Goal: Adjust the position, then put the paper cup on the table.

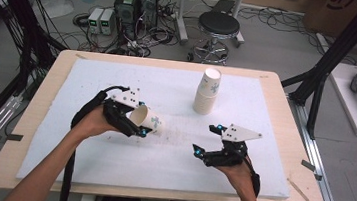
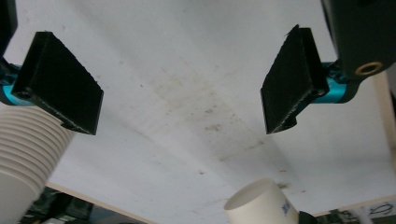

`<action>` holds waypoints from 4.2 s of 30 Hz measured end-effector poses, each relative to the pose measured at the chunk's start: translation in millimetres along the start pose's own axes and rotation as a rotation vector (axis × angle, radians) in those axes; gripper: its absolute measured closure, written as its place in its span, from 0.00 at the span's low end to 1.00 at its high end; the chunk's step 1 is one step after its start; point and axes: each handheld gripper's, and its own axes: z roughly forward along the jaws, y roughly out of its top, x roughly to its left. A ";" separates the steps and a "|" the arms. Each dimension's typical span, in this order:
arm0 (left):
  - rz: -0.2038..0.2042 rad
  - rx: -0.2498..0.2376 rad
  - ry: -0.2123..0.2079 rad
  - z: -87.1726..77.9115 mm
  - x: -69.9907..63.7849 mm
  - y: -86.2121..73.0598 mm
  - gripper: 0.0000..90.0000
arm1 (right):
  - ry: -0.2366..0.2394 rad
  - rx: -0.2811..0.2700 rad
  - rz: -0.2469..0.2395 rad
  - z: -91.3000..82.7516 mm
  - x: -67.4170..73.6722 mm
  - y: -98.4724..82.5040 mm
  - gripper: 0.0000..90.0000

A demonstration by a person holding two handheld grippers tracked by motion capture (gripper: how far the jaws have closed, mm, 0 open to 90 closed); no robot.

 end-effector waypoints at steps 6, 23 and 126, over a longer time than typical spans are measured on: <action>0.009 0.127 -0.024 8.0 11.2 4.2 0.35 | -0.103 0.025 0.050 1.3 -2.2 -15.7 0.15; 0.086 0.389 -0.040 24.7 27.3 16.6 0.34 | -0.252 0.056 0.137 7.3 -15.9 -52.6 0.15; -0.011 0.425 -0.050 60.2 26.9 -6.4 0.18 | -0.258 0.033 0.165 6.7 -20.1 -62.1 0.15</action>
